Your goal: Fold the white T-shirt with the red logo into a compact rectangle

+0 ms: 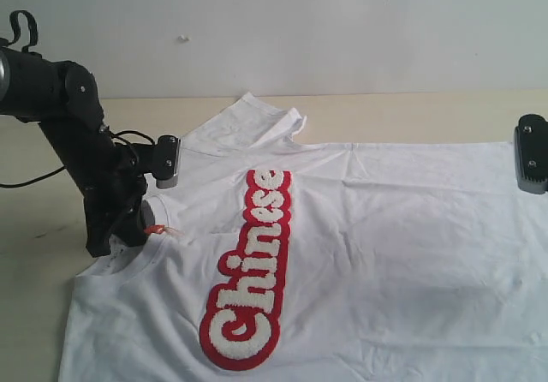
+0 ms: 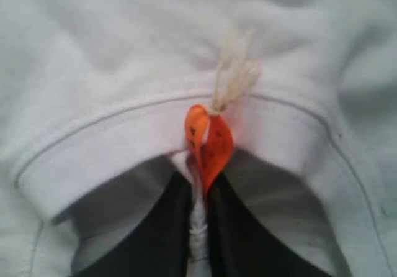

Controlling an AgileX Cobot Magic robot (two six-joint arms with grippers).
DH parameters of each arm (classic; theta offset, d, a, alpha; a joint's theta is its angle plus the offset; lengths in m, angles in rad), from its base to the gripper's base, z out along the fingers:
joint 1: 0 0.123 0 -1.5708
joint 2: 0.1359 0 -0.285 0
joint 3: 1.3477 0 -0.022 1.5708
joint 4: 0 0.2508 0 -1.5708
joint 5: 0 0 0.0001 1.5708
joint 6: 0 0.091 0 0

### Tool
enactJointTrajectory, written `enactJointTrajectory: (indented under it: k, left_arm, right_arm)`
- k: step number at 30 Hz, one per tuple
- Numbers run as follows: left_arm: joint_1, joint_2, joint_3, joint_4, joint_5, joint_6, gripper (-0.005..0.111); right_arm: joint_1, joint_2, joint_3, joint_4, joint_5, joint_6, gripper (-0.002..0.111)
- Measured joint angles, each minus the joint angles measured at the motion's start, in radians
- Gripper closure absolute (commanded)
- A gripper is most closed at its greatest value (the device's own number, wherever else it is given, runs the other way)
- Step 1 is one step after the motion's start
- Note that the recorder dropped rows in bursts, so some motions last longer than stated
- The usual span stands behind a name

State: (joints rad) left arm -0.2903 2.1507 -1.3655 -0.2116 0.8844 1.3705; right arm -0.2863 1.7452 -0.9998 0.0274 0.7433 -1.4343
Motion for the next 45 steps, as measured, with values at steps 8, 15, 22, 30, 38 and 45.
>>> enactJointTrajectory:
  k: [8, 15, 22, 30, 38, 45]
  left_arm:
    - [0.000, -0.002, 0.000, 0.019, 0.053, -0.013, 0.105]
    - [0.000, -0.002, 0.000, 0.021, 0.056, -0.013, 0.105]
    - [0.000, -0.002, 0.000, 0.022, 0.056, -0.013, 0.105]
    - [0.000, -0.002, 0.000, 0.022, 0.056, -0.013, 0.105]
    - [-0.002, -0.024, 0.004, 0.066, 0.059, -0.013, 0.105]
    - [-0.002, -0.138, -0.002, 0.122, 0.070, -0.017, 0.106]
  right_arm:
    - [-0.006, 0.131, -0.001, -0.101, 0.000, -0.016, 0.016]
    - [-0.006, 0.180, -0.007, -0.111, -0.011, 0.015, 0.017]
    - [-0.006, 0.202, -0.014, -0.113, 0.016, 0.026, 0.058]
    - [-0.006, 0.213, -0.018, -0.106, -0.002, 0.055, 0.108]
    - [-0.006, 0.146, -0.009, -0.020, -0.087, 0.106, 0.108]
    - [-0.004, -0.001, -0.046, 0.021, -0.034, 0.108, 0.108]
